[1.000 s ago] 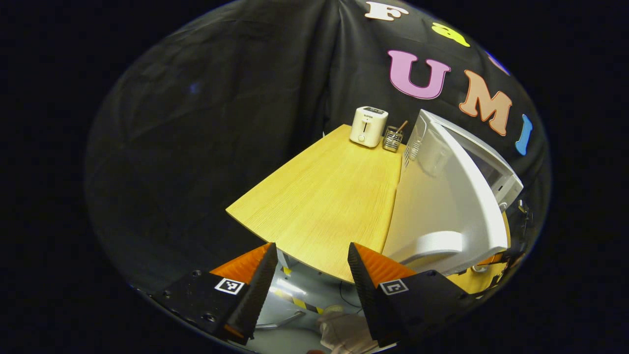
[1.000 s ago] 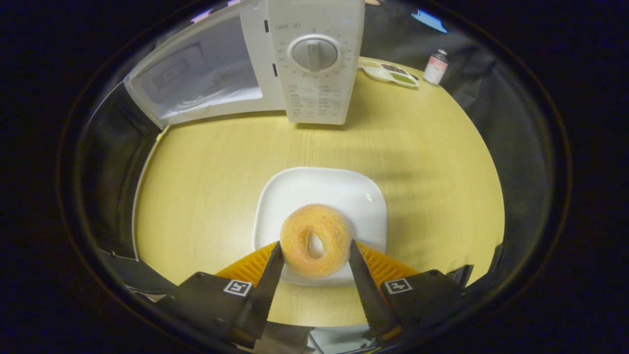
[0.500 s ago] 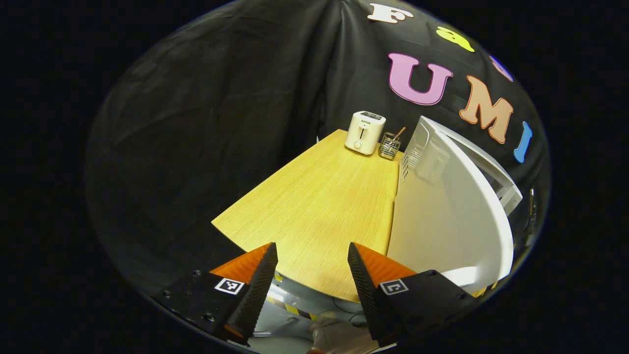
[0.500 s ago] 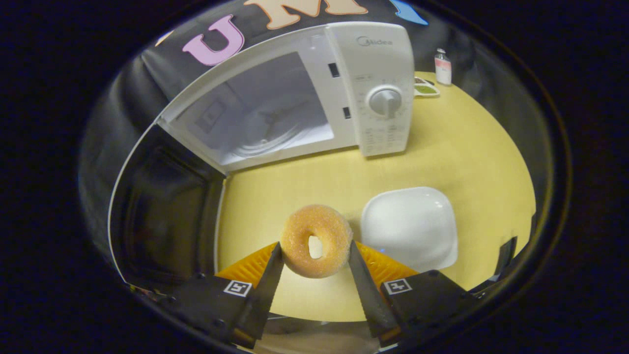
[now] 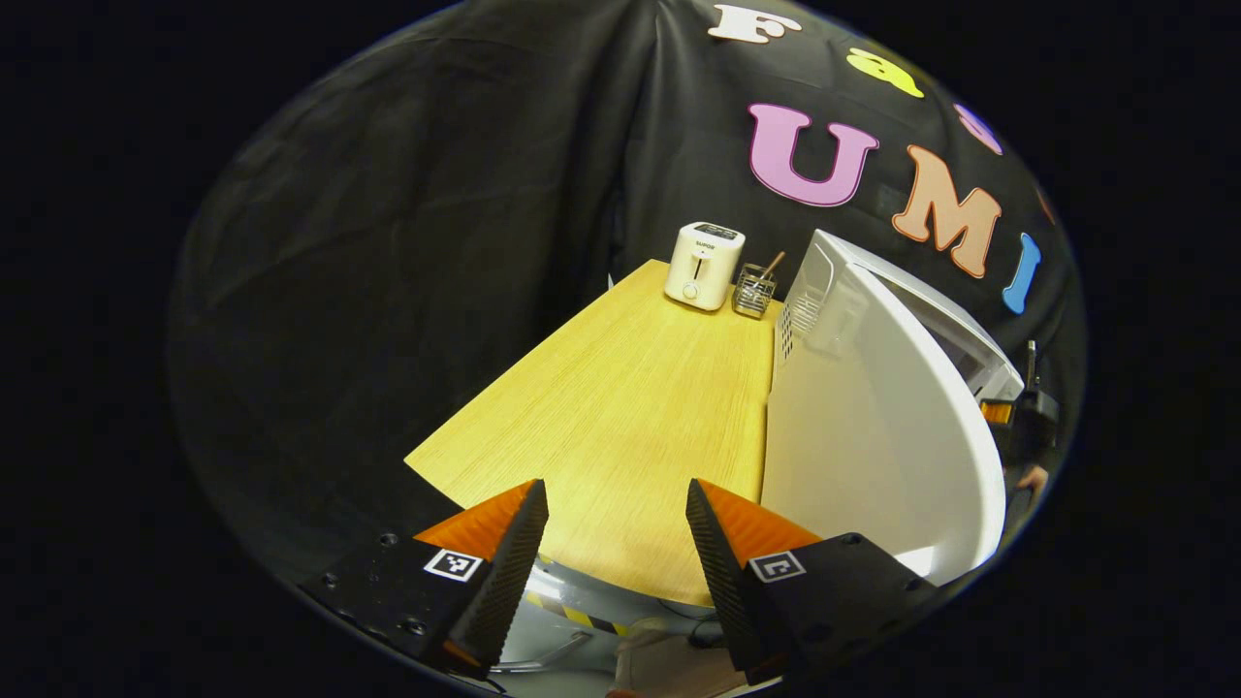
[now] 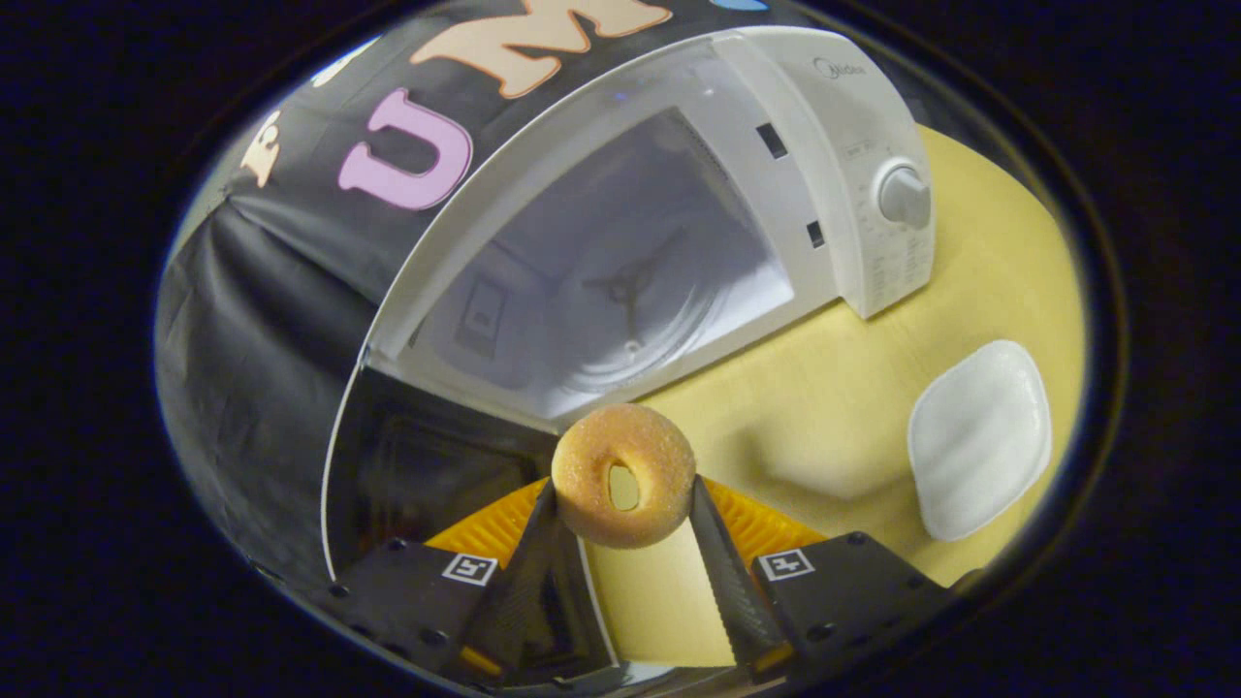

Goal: Open the microwave oven with the left hand, put the food in, and close the microwave oven.

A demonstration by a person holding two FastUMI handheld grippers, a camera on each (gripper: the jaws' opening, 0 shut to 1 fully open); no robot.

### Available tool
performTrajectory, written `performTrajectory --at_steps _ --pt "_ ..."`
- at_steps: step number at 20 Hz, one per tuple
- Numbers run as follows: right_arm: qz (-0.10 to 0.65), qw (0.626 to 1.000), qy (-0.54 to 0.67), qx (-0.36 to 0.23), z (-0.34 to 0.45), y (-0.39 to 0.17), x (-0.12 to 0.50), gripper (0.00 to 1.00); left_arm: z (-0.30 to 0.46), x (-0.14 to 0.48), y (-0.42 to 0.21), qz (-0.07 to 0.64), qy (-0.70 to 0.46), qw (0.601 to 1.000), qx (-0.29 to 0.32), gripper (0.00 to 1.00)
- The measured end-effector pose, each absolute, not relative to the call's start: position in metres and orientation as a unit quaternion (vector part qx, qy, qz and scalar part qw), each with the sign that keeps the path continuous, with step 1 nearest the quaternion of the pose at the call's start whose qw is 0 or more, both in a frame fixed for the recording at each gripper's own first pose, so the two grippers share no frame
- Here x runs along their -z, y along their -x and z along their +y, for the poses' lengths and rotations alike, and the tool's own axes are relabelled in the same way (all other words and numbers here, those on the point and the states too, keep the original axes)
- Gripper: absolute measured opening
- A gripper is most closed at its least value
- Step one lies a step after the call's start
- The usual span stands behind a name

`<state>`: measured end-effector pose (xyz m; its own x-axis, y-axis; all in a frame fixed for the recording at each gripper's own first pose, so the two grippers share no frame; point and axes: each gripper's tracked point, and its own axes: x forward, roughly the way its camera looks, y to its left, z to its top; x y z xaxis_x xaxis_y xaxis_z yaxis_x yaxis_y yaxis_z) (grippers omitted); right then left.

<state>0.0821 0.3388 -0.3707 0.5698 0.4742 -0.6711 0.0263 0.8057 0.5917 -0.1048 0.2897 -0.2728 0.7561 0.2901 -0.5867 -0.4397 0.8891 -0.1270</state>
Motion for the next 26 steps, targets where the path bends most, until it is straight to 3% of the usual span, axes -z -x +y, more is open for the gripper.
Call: performTrajectory --at_steps 5,16,17,18,20,26 --pt "0.413 0.838 -0.345 -0.092 0.355 -0.131 0.368 0.75 0.285 0.276 0.11 0.297 0.136 0.924 -0.201 0.84" --pt "0.315 0.874 -0.369 -0.001 0.352 -0.202 0.378 0.72 0.28 0.276 0.117 0.312 0.133 0.921 -0.193 0.84" --pt "0.312 0.874 -0.373 -0.001 0.353 -0.205 0.376 0.83 0.279 0.276 0.117 0.312 0.133 0.921 -0.192 0.84" --pt "0.311 0.872 -0.378 -0.003 0.355 -0.205 0.375 0.8 0.279 0.276 0.116 0.312 0.132 0.921 -0.191 0.84" --pt "0.312 0.868 -0.386 -0.007 0.357 -0.203 0.371 0.89 0.281 0.275 0.115 0.31 0.13 0.922 -0.191 0.84" --pt "0.309 0.872 -0.379 -0.011 0.351 -0.193 0.362 0.89 0.279 0.277 0.114 0.309 0.136 0.922 -0.188 0.84"
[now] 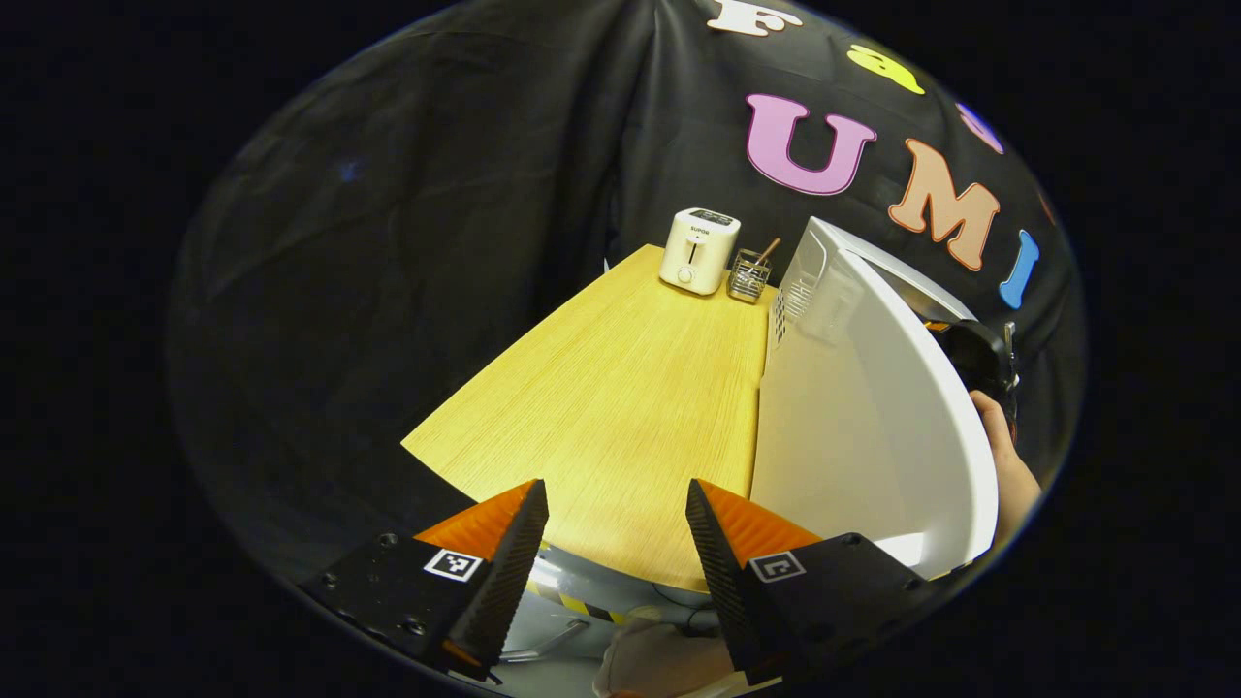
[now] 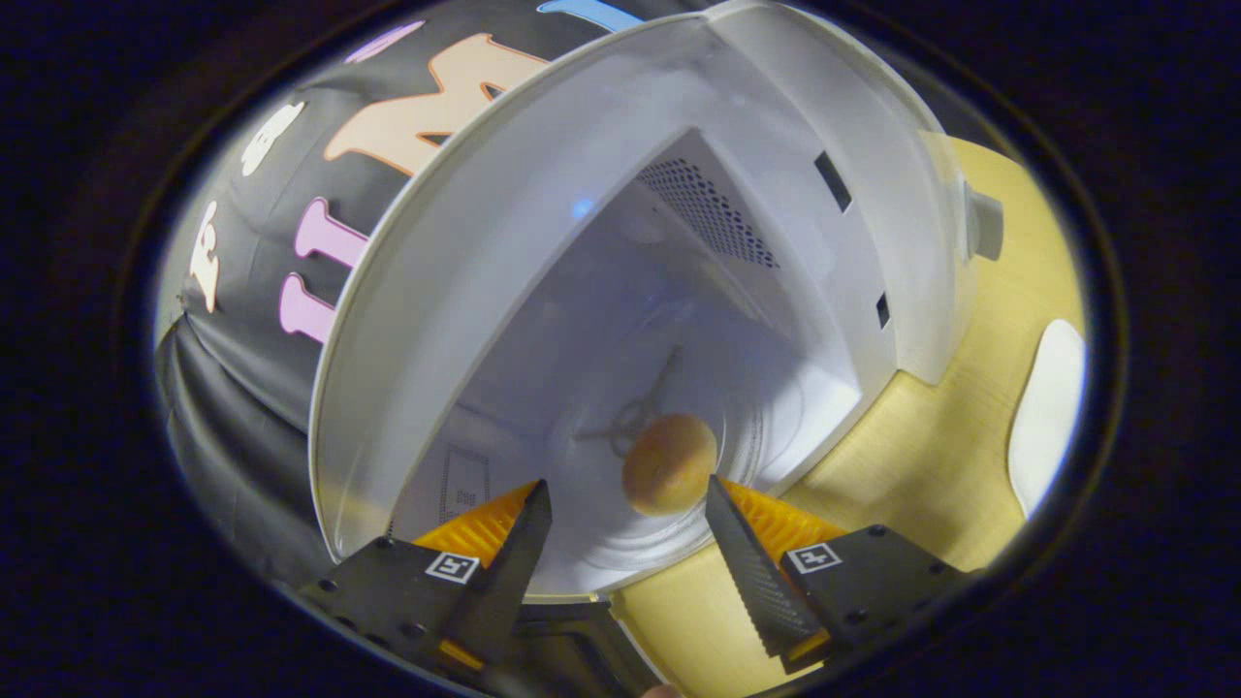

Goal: Open the microwave oven with the left hand, put the food in, and close the microwave oven.

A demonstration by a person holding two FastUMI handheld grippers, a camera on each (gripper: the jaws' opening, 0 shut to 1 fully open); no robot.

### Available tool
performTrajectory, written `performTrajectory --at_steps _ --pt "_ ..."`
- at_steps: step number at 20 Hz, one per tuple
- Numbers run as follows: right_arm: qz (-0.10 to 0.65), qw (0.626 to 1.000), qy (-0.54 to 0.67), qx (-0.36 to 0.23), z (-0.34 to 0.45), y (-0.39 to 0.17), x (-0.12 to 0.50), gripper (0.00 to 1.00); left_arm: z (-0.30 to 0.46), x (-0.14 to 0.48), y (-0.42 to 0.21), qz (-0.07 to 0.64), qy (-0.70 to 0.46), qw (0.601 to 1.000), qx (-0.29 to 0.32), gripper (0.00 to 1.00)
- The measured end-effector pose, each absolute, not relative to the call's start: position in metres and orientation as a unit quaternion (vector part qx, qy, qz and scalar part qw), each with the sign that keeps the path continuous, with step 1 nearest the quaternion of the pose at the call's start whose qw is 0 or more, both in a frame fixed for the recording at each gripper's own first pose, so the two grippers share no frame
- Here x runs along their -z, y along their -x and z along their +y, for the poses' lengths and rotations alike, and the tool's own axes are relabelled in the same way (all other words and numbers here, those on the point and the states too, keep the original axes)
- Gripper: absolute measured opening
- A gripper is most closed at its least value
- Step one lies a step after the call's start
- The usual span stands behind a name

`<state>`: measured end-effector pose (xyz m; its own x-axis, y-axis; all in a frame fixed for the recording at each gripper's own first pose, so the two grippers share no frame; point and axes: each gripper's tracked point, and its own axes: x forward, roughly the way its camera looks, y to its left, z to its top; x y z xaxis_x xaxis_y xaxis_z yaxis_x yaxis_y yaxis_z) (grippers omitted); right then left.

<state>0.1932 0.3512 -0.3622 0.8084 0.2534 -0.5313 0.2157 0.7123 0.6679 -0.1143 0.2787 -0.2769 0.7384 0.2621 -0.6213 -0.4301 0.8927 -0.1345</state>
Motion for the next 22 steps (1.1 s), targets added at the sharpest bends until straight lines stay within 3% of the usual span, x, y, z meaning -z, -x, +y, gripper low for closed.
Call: performTrajectory --at_steps 7,10,11,12,13,15,16,17,18,19,20,21,22 --pt "0.32 0.879 -0.351 -0.031 0.343 -0.163 0.356 0.89 0.264 0.277 0.108 0.312 0.134 0.927 -0.158 0.84" --pt "0.34 0.877 -0.336 -0.042 0.342 -0.14 0.353 0.89 0.258 0.274 0.103 0.314 0.125 0.93 -0.143 0.77" --pt "0.349 0.875 -0.331 -0.051 0.343 -0.131 0.352 0.99 0.256 0.275 0.101 0.315 0.123 0.931 -0.137 0.78" --pt "0.354 0.875 -0.324 -0.058 0.343 -0.121 0.349 0.99 0.254 0.274 0.099 0.316 0.122 0.932 -0.132 0.75" --pt "0.356 0.877 -0.317 -0.065 0.342 -0.112 0.346 0.99 0.251 0.274 0.097 0.316 0.122 0.932 -0.127 0.71" --pt "0.356 0.881 -0.304 -0.077 0.339 -0.096 0.339 0.99 0.247 0.274 0.093 0.318 0.119 0.933 -0.117 0.48" --pt "0.357 0.882 -0.298 -0.08 0.336 -0.089 0.337 0.89 0.244 0.274 0.092 0.322 0.113 0.934 -0.109 0.41" --pt "0.358 0.883 -0.293 -0.083 0.333 -0.082 0.334 0.89 0.242 0.272 0.093 0.323 0.103 0.935 -0.101 0.33" --pt "0.359 0.884 -0.287 -0.086 0.329 -0.076 0.331 0.99 0.239 0.271 0.09 0.323 0.095 0.937 -0.092 0.29" --pt "0.358 0.887 -0.28 -0.088 0.325 -0.072 0.329 0.99 0.235 0.272 0.089 0.327 0.087 0.937 -0.083 0.35" --pt "0.354 0.89 -0.271 -0.09 0.321 -0.068 0.326 0.99 0.234 0.272 0.088 0.33 0.08 0.937 -0.078 0.28" --pt "0.35 0.895 -0.262 -0.09 0.315 -0.065 0.322 0.89 0.233 0.272 0.085 0.33 0.073 0.938 -0.075 0.25" --pt "0.344 0.9 -0.253 -0.091 0.311 -0.062 0.317 0.89 0.232 0.271 0.085 0.33 0.069 0.939 -0.074 0.18"
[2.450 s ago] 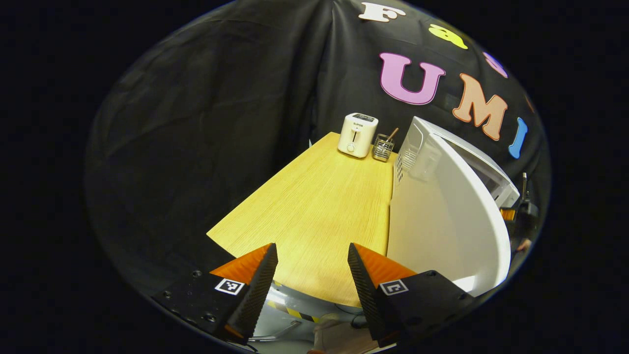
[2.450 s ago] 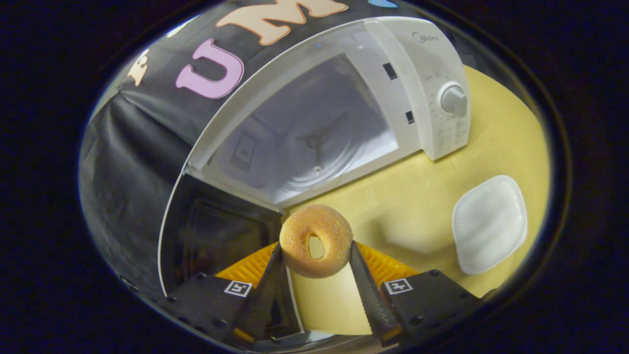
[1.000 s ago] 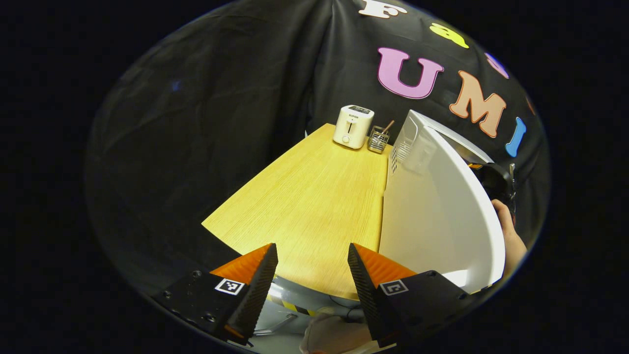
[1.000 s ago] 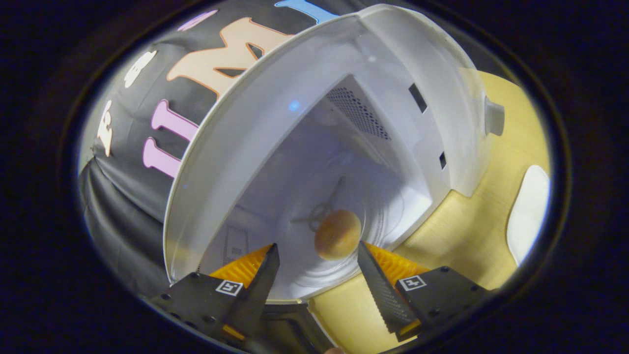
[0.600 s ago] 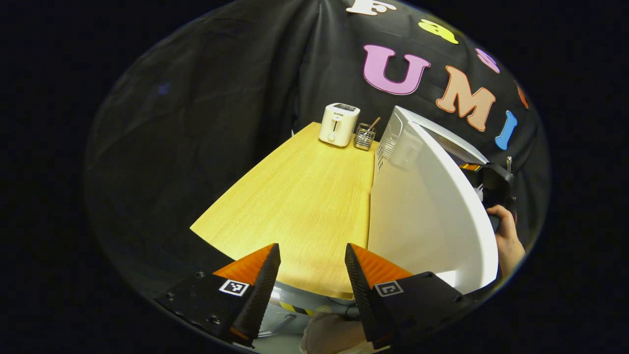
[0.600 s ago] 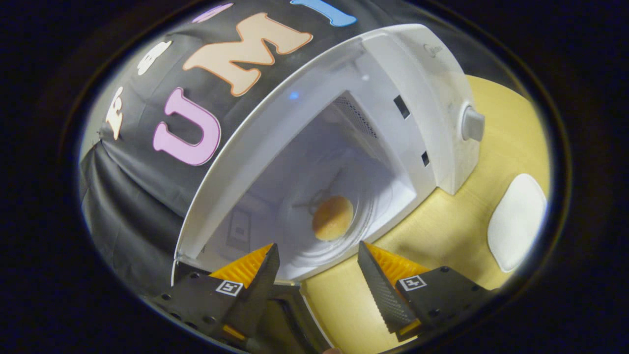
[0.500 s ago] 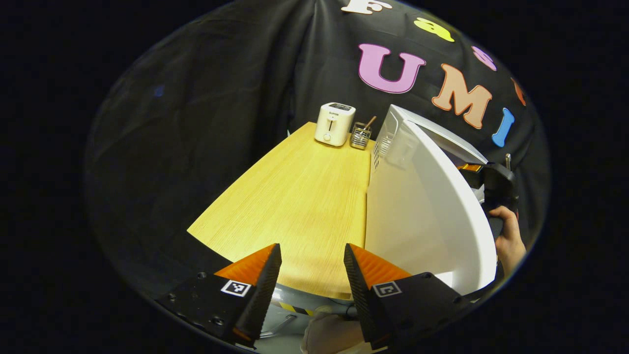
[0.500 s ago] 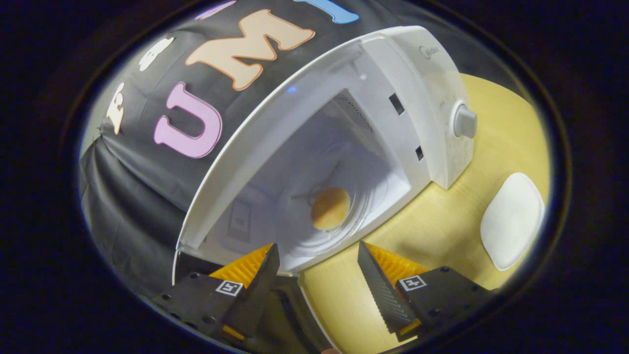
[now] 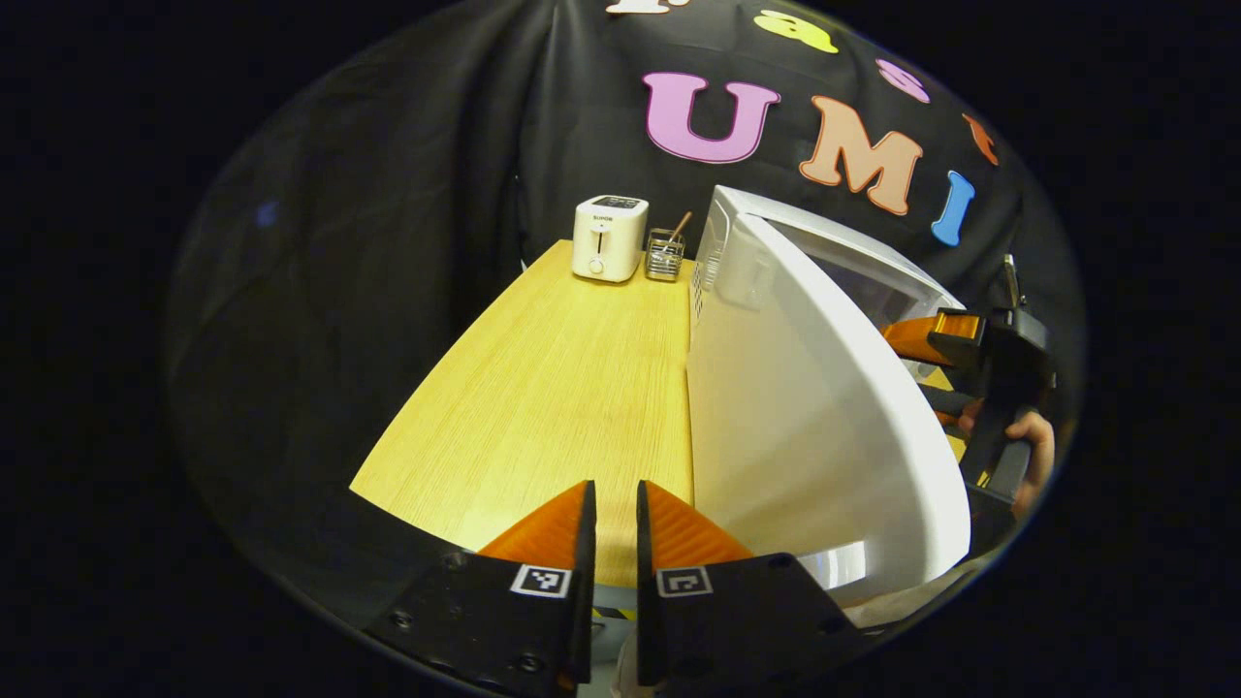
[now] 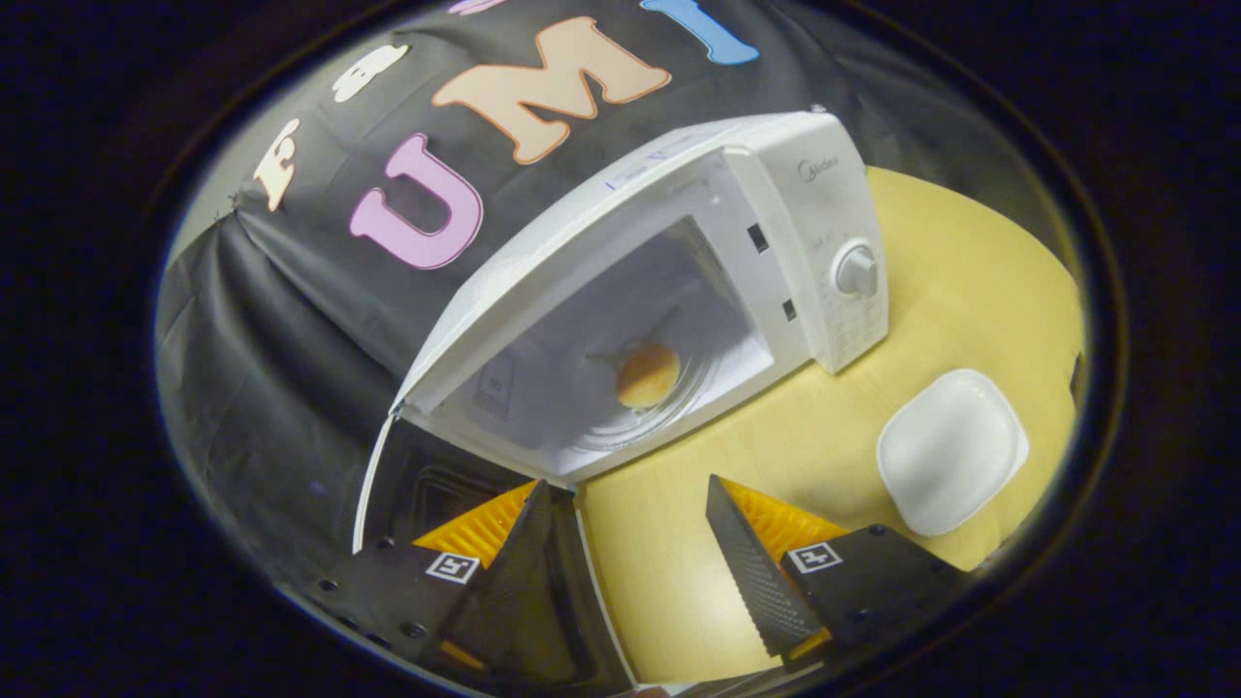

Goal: Open the microwave oven with the left hand, put the food in, and close the microwave oven.

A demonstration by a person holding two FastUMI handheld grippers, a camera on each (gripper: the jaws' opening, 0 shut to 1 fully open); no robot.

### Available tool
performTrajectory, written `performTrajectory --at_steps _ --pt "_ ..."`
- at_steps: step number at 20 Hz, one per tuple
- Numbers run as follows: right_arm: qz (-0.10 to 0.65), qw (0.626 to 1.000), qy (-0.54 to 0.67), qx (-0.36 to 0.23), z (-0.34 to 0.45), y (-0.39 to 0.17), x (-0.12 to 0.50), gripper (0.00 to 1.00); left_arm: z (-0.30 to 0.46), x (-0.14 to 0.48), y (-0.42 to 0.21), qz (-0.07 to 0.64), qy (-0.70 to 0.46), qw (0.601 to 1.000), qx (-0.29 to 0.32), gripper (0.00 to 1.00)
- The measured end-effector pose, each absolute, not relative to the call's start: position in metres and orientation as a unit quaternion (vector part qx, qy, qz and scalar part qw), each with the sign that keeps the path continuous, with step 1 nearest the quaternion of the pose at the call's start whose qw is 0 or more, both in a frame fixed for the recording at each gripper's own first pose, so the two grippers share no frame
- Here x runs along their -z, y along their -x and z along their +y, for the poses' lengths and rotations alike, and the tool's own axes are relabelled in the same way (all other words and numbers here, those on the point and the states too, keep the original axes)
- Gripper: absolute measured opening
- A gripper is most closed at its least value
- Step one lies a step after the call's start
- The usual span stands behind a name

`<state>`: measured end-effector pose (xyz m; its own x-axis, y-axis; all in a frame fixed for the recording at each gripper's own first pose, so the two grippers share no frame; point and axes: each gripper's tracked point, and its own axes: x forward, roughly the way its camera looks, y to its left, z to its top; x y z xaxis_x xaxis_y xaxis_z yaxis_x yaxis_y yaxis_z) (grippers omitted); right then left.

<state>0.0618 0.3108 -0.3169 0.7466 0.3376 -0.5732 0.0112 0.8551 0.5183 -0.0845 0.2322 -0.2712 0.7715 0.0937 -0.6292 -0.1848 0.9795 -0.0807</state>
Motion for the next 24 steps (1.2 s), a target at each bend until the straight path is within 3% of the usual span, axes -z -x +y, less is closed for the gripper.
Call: performTrajectory --at_steps 1,2,4,5,6,7,9,10,11,24 --pt "0.337 0.904 -0.246 -0.09 0.305 -0.06 0.312 0.99 0.231 0.271 0.084 0.329 0.068 0.939 -0.073 0.19" --pt "0.33 0.908 -0.24 -0.09 0.3 -0.057 0.304 0.89 0.229 0.27 0.082 0.327 0.069 0.94 -0.071 0.05" --pt "0.314 0.919 -0.223 -0.086 0.286 -0.053 0.292 0.89 0.223 0.27 0.08 0.326 0.074 0.94 -0.06 0.01" --pt "0.306 0.925 -0.209 -0.084 0.278 -0.05 0.285 0.99 0.22 0.269 0.079 0.326 0.075 0.941 -0.056 0.01" --pt "0.297 0.931 -0.193 -0.082 0.269 -0.045 0.279 0.99 0.218 0.27 0.079 0.328 0.075 0.94 -0.052 0.01" --pt "0.289 0.938 -0.176 -0.08 0.26 -0.042 0.274 0.89 0.216 0.271 0.078 0.329 0.074 0.94 -0.049 0.01" --pt "0.268 0.949 -0.146 -0.074 0.245 -0.036 0.261 0.91 0.211 0.27 0.075 0.326 0.075 0.941 -0.039 0.01" --pt "0.258 0.955 -0.131 -0.071 0.237 -0.032 0.254 1.0 0.208 0.27 0.074 0.33 0.075 0.941 -0.033 0.01" --pt "0.251 0.958 -0.118 -0.068 0.23 -0.029 0.25 0.91 0.206 0.27 0.073 0.331 0.072 0.94 -0.029 0.01" --pt "0.263 0.962 -0.07 0.008 0.141 0.024 0.253 0.92 0.146 0.264 0.041 0.349 0.07 0.934 0.029 0.01"
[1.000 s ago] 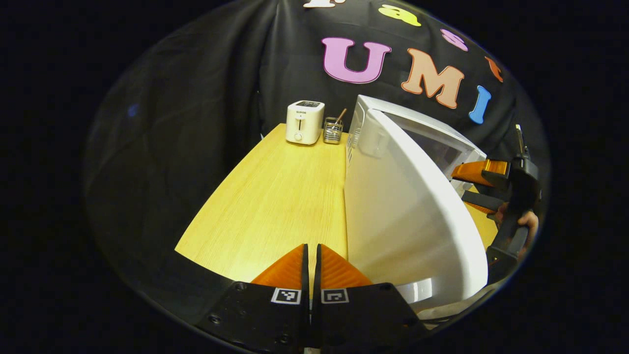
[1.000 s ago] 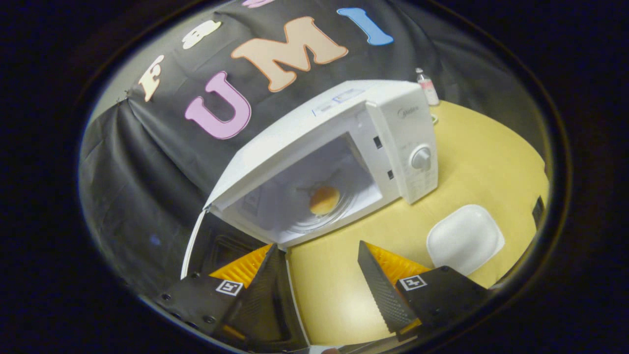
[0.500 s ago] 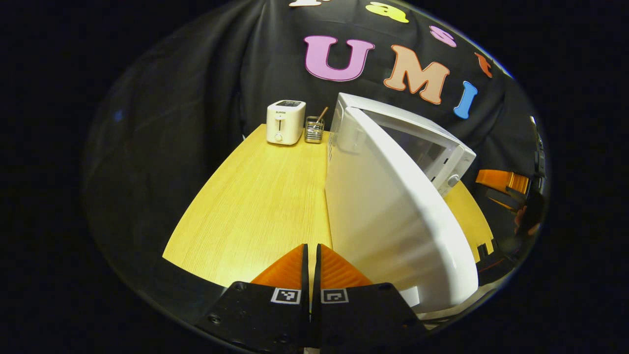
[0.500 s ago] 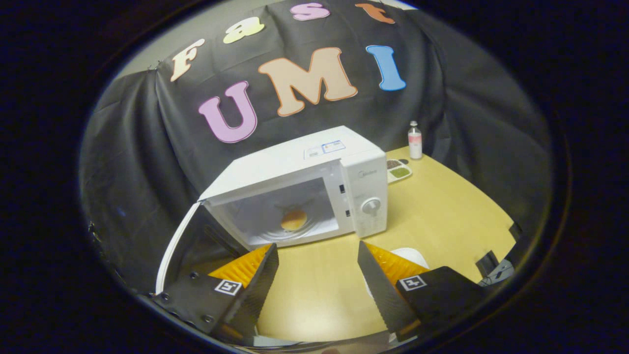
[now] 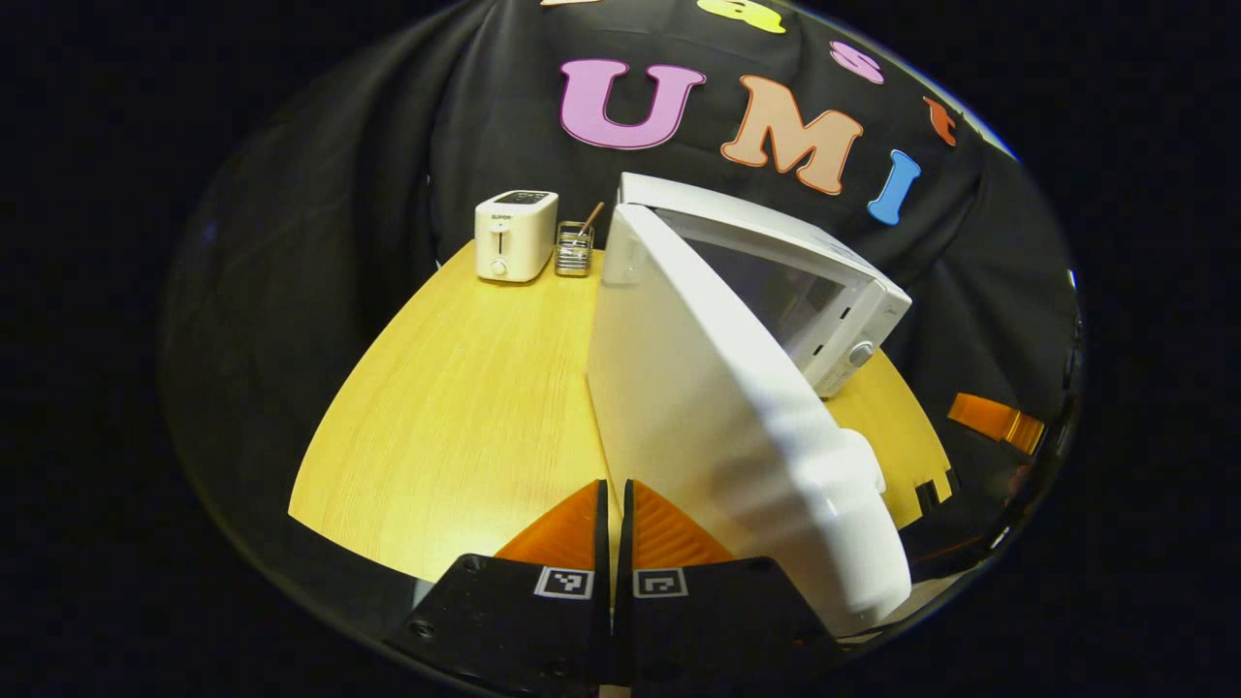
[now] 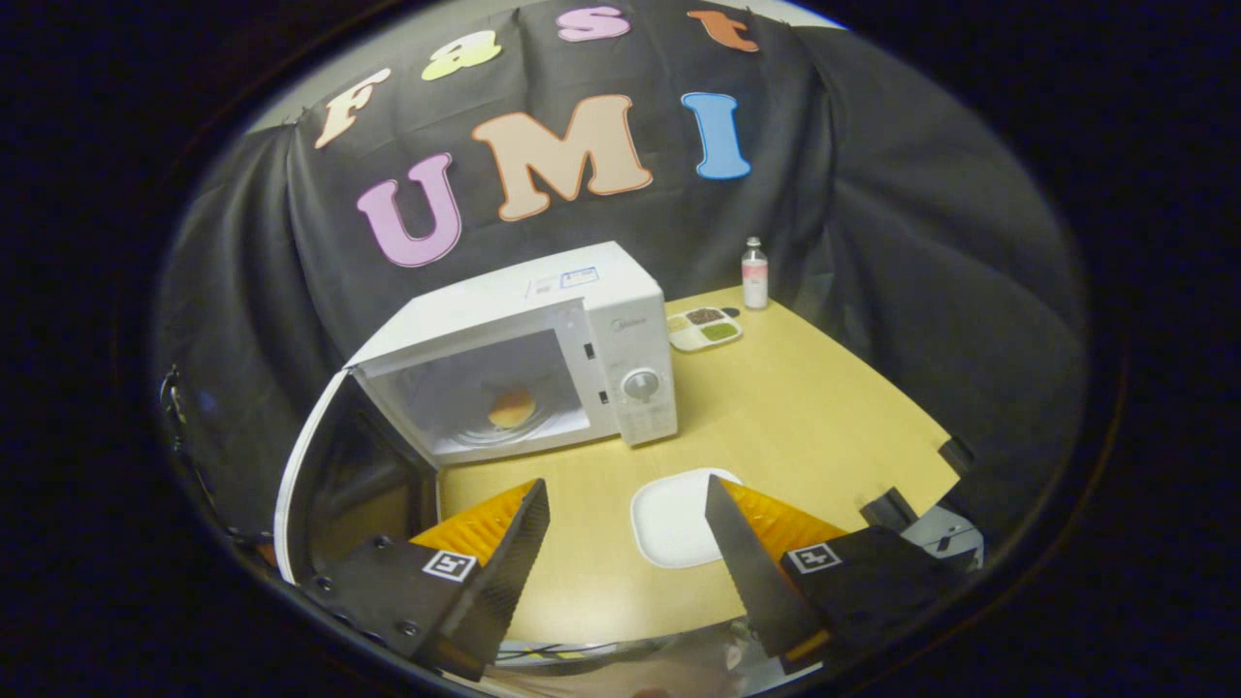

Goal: Open the microwave oven with the left hand, put the food in, and close the microwave oven.

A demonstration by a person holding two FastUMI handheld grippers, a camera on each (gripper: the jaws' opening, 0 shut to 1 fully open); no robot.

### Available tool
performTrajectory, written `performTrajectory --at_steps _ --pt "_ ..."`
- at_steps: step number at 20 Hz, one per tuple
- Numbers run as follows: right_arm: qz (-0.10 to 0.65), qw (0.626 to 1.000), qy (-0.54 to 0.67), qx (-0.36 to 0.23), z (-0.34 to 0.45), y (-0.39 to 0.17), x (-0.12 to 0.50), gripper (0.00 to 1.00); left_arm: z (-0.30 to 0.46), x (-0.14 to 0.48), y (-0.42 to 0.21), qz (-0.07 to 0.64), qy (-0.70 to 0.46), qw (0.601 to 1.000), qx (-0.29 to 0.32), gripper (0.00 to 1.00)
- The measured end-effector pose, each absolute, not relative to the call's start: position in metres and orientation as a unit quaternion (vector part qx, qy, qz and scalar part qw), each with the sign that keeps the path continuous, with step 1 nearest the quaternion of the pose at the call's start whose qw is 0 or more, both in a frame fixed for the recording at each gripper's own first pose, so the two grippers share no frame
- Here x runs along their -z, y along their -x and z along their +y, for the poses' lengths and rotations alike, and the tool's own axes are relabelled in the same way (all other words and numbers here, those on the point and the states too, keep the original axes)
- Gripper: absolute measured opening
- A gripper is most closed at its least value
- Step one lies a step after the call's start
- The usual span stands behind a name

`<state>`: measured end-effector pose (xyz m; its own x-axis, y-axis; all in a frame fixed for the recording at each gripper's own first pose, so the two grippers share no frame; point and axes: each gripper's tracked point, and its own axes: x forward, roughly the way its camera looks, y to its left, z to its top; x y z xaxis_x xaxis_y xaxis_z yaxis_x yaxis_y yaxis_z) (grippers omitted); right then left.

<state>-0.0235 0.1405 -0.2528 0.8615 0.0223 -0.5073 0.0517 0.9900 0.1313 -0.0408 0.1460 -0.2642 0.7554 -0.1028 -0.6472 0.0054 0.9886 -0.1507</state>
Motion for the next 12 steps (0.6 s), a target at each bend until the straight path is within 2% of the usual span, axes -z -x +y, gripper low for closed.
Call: performTrajectory --at_steps 5,6,7,8,9,10,12 --pt "0.266 0.961 -0.075 0.025 0.103 0.028 0.253 0.92 0.123 0.257 0.027 0.343 0.045 0.938 0.032 0.01" --pt "0.268 0.96 -0.078 0.026 0.096 0.028 0.254 1.0 0.12 0.254 0.023 0.342 0.043 0.938 0.031 0.01" --pt "0.27 0.959 -0.082 0.027 0.089 0.028 0.254 1.0 0.115 0.253 0.021 0.341 0.043 0.939 0.027 0.01" --pt "0.27 0.959 -0.085 0.026 0.084 0.027 0.254 0.92 0.109 0.25 0.018 0.338 0.043 0.94 0.026 0.01" --pt "0.271 0.958 -0.087 0.024 0.079 0.025 0.254 1.0 0.103 0.248 0.015 0.336 0.042 0.941 0.024 0.01" --pt "0.272 0.958 -0.086 0.024 0.073 0.023 0.253 0.92 0.097 0.245 0.012 0.333 0.038 0.942 0.023 0.01" --pt "0.274 0.958 -0.083 0.025 0.061 0.02 0.254 0.92 0.086 0.243 0.007 0.327 0.032 0.944 0.019 0.01"
